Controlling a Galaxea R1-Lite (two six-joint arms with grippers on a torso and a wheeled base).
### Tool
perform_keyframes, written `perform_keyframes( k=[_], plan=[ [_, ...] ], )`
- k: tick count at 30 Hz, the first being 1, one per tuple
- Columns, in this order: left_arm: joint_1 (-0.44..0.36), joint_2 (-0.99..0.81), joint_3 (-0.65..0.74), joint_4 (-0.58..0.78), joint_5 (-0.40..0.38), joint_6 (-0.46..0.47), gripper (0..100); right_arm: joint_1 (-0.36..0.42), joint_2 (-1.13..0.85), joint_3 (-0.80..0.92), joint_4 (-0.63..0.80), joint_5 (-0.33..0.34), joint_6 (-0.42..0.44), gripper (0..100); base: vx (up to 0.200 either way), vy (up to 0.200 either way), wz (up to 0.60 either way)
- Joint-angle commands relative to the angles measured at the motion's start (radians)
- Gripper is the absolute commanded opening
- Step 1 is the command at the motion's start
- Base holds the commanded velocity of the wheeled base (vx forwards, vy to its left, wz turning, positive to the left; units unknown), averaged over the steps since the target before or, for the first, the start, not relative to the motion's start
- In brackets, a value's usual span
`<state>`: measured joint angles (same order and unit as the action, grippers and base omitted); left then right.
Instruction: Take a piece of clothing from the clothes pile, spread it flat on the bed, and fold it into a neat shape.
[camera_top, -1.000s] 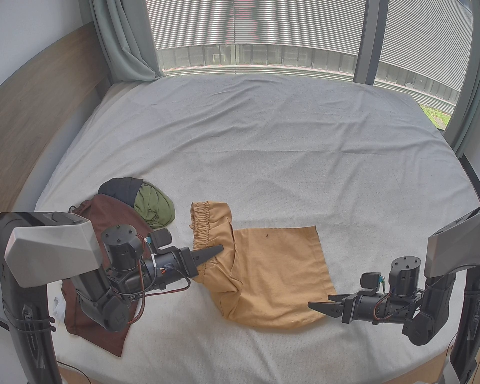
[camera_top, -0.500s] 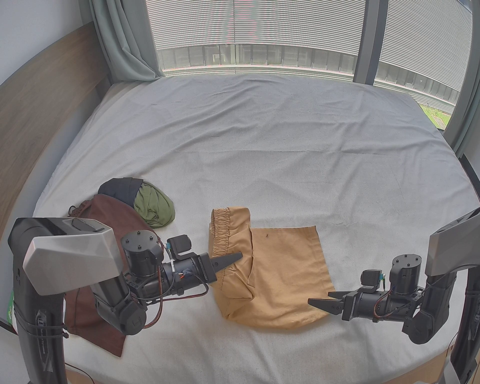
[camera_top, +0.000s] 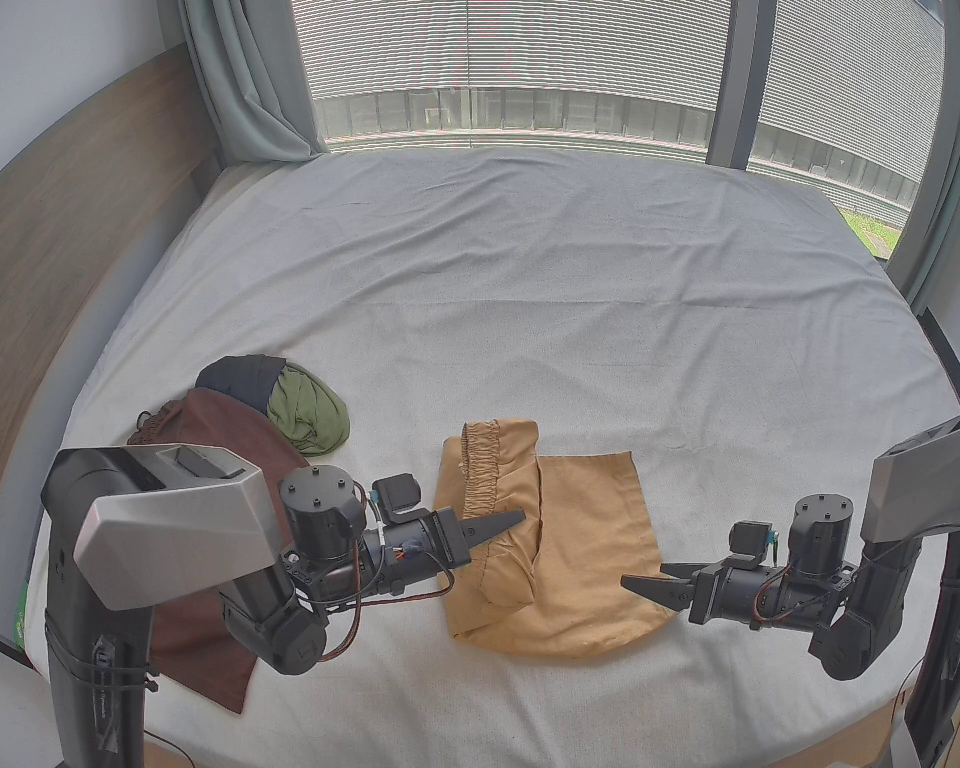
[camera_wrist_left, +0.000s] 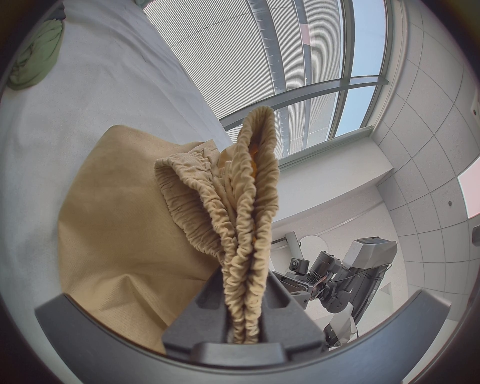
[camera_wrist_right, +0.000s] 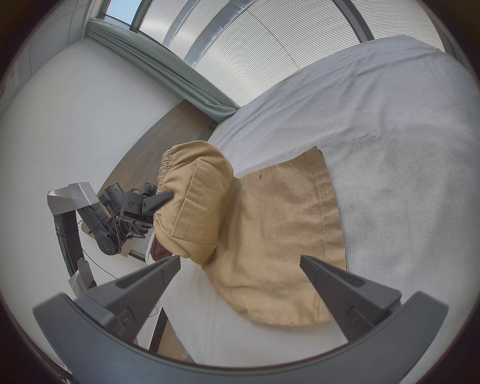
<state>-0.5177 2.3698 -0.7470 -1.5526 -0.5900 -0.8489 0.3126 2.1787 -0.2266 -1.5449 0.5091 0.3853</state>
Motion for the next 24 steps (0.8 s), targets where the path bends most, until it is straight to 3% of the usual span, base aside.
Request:
perform_keyframes(
  k=[1, 24],
  plan=[
    [-0.013, 0.028, -0.032, -0.001, -0.001, -0.015, 0, -0.003, -0.016, -0.008, 0.0, 0.0, 0.004, 100, 0.0, 0.0, 0.0],
    [-0.078, 0.157, -0.158, -0.001, 0.024, -0.045, 0, -0.009, -0.031, -0.028, 0.0, 0.0, 0.035, 100, 0.0, 0.0, 0.0]
  ],
)
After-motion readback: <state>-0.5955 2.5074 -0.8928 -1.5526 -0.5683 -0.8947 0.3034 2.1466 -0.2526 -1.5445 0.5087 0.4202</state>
